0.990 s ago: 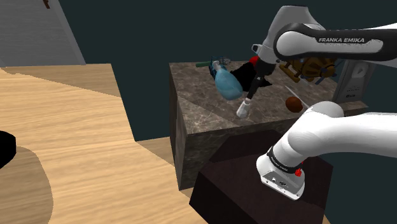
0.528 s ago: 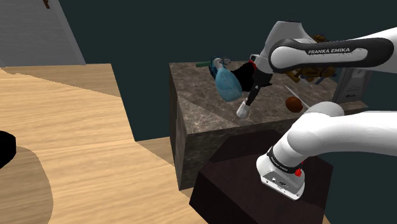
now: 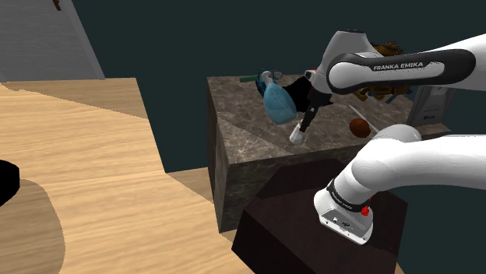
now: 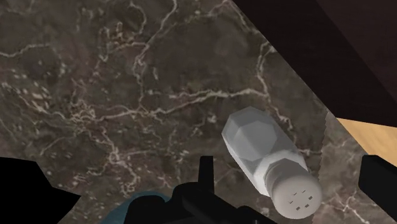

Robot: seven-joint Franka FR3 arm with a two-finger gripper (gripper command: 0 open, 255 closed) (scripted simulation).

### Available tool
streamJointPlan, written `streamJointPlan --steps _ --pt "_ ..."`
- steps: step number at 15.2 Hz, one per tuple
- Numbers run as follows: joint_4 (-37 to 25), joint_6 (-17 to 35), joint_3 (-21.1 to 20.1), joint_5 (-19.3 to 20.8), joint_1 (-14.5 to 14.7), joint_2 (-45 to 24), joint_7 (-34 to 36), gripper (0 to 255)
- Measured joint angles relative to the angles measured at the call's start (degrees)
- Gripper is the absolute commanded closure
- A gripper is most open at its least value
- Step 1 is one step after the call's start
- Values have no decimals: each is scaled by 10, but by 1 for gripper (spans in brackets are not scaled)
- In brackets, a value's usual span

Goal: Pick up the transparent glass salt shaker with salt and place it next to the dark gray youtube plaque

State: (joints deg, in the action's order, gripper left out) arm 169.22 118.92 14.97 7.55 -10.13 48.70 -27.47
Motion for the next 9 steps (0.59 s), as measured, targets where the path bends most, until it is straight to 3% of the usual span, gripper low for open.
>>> streamJointPlan --steps 1,9 --pt "0 0 0 0 0 0 0 255" --pt "0 0 0 0 0 0 0 255"
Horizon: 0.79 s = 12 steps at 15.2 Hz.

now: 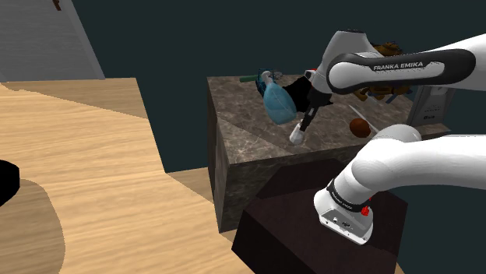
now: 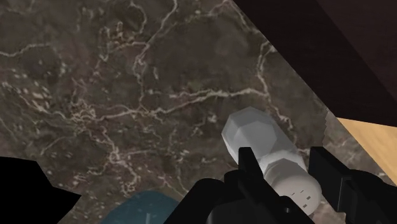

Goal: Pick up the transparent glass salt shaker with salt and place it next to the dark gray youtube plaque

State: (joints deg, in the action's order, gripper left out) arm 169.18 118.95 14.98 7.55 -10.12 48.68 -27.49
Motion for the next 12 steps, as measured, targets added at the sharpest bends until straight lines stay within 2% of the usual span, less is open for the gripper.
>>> streamJointPlan --steps 4,12 --pt "-5 -12 -1 -1 0 7 0 255" --pt "-54 -87 -14 -12 4 34 5 255"
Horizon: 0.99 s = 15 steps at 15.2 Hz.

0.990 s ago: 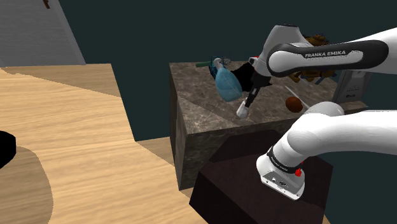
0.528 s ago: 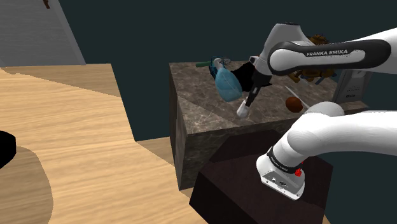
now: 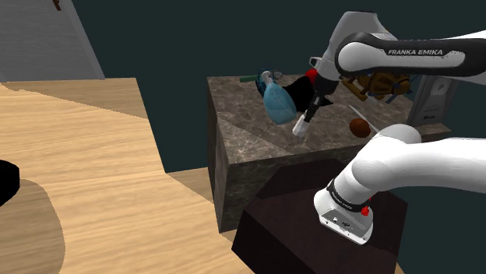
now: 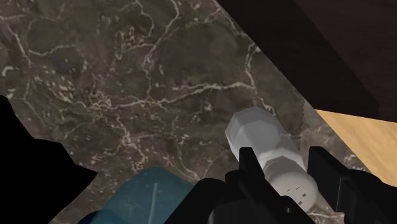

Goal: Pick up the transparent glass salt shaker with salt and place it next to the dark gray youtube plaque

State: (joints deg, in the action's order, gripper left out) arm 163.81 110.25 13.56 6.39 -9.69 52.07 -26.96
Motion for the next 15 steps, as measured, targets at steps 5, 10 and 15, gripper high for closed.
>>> streamJointPlan --steps 5,10,15 --pt "-33 -42 -6 -6 3 9 2 255" --pt "-70 -85 -14 -12 6 16 5 255" --pt "-110 -122 -18 -17 9 13 7 255"
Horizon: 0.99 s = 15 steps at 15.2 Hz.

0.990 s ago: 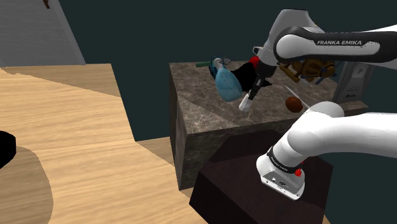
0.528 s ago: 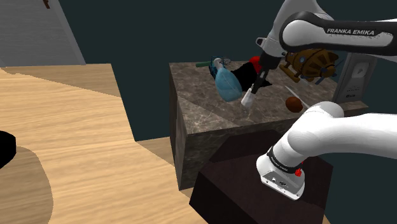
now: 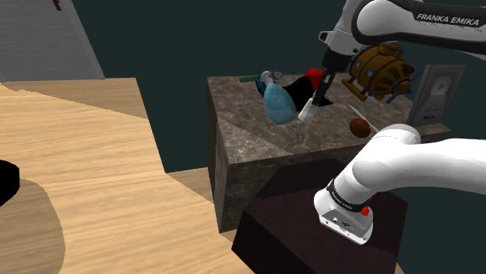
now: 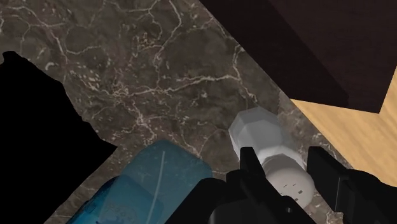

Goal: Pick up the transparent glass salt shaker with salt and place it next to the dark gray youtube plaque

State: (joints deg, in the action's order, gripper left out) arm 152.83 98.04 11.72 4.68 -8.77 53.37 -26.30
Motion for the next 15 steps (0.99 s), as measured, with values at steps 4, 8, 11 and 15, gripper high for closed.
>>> streamJointPlan --steps 4,8,11,15 --pt "-32 -31 -5 -4 2 -2 2 255" --pt "-63 -57 -8 -8 5 -5 3 255" --pt "-86 -77 -11 -11 7 -9 5 255" --pt "-123 -107 -14 -14 8 -16 6 255"
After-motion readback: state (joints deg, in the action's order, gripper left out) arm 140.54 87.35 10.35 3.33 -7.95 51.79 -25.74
